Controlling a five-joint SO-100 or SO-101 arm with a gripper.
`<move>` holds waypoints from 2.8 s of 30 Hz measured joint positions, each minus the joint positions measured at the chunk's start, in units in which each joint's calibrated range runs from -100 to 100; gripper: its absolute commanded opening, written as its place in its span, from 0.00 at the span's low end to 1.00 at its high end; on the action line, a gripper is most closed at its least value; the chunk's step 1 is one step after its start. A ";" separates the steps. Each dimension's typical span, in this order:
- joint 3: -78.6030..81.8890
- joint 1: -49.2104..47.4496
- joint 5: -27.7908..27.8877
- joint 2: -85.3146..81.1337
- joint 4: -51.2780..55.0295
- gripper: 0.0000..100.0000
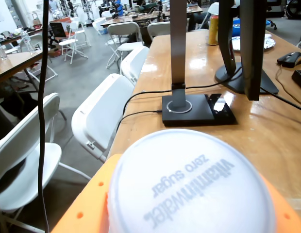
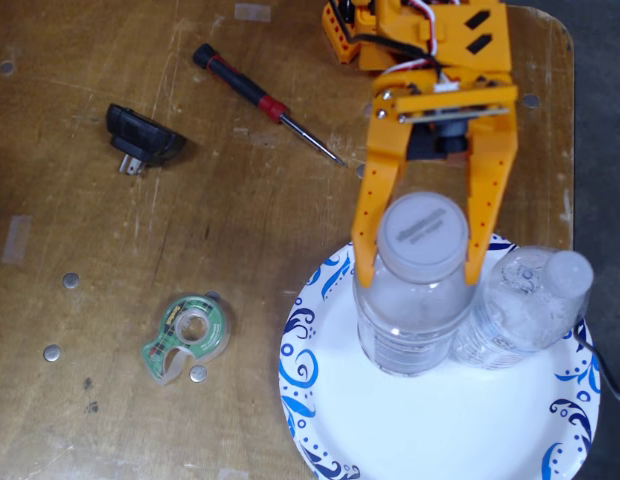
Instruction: Move the bottles to the plate
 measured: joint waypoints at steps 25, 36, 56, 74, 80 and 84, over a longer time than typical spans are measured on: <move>24.64 -0.46 0.10 -0.25 -18.47 0.03; 26.35 -0.82 0.10 5.54 -27.74 0.04; 28.69 -0.27 -0.31 3.10 -29.02 0.43; 28.42 1.28 -1.88 -47.15 12.51 0.14; 36.87 9.21 2.19 -63.51 22.38 0.06; 45.23 11.94 3.80 -73.07 23.15 0.04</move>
